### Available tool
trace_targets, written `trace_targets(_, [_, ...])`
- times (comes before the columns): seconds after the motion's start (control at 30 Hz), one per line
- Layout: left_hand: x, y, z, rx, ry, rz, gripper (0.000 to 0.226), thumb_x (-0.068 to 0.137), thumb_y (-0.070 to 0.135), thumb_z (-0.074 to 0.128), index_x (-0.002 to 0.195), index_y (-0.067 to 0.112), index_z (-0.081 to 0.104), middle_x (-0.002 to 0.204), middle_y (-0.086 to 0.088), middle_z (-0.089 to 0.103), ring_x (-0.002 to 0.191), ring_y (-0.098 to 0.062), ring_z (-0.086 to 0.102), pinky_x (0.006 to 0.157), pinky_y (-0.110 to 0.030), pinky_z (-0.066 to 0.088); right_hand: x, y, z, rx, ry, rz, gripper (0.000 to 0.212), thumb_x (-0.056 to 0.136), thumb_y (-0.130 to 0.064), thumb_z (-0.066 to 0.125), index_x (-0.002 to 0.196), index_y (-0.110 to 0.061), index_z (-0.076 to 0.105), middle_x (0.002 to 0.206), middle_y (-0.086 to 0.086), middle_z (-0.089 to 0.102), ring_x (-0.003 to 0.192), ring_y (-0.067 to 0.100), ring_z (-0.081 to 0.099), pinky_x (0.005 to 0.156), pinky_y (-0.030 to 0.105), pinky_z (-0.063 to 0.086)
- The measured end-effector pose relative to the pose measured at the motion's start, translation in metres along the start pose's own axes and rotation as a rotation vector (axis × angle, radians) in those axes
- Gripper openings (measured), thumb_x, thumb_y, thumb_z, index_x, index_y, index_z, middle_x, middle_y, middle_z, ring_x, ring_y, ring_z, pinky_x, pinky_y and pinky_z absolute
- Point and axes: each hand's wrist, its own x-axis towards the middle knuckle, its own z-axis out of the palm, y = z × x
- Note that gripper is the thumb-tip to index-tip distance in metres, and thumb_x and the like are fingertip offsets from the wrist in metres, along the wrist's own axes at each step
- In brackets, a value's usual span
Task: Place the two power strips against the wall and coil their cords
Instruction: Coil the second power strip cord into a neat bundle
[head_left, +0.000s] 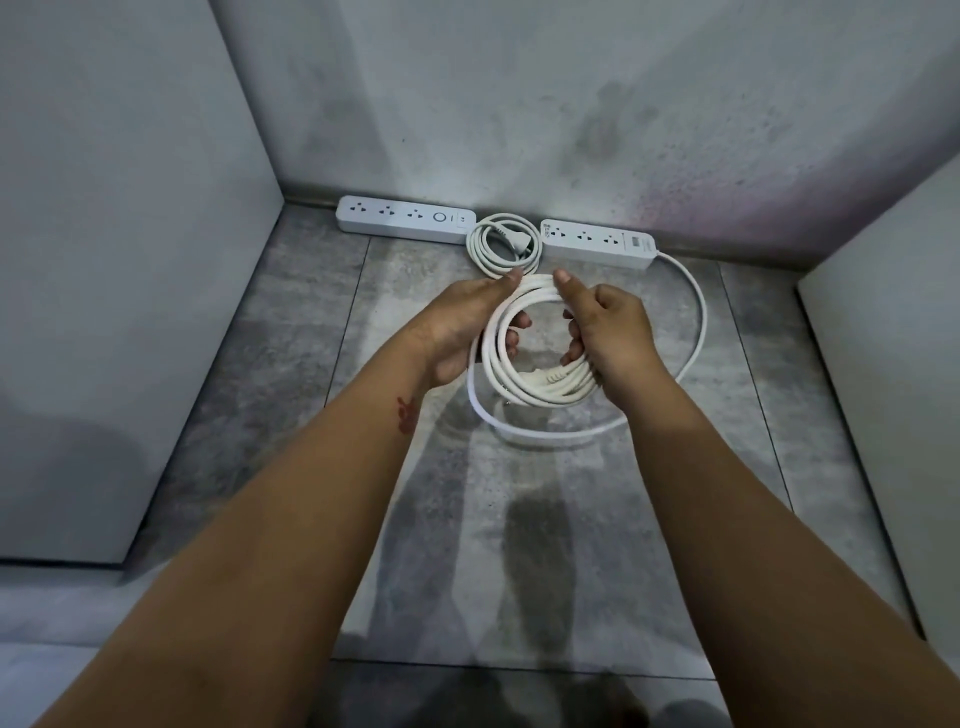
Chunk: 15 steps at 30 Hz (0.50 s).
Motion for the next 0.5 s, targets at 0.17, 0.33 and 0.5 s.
trace_targets(0.17, [-0.002, -0.001, 0.003, -0.124, 0.0, -0.04, 0.029, 0.103, 0.033, 0.043, 0.106, 0.01, 0.06, 0.07, -0.007, 0.058, 0.055, -0.022, 0.058, 0.059, -0.036, 0.056, 0.003, 0.005, 0.0, 0.181, 0.122, 0.118, 0.044, 0.087, -0.051, 0.065, 0.067, -0.014, 0.052, 0.056, 0.001, 0.053, 0.037, 0.014, 0.051, 0.052, 0.031, 0.047])
trace_targets(0.33, [0.002, 0.004, 0.004, -0.048, 0.016, -0.042, 0.019, 0.105, 0.029, 0.038, 0.103, 0.016, 0.052, 0.063, -0.002, 0.045, 0.044, -0.013, 0.04, 0.048, -0.027, 0.04, 0.0, -0.001, -0.002, 0.083, 0.008, 0.127, 0.038, 0.092, -0.047, 0.059, 0.083, -0.011, 0.059, 0.065, 0.007, 0.063, 0.041, 0.017, 0.06, 0.041, 0.02, 0.041])
trace_targets(0.5, [0.0, 0.003, 0.003, 0.103, -0.067, -0.033, 0.022, 0.103, 0.028, 0.043, 0.112, 0.014, 0.058, 0.061, -0.001, 0.049, 0.044, -0.012, 0.041, 0.048, -0.026, 0.038, 0.002, -0.014, -0.002, -0.131, -0.162, 0.081, 0.05, 0.09, -0.057, 0.055, 0.08, -0.009, 0.063, 0.06, 0.005, 0.061, 0.042, 0.019, 0.054, 0.04, 0.019, 0.04])
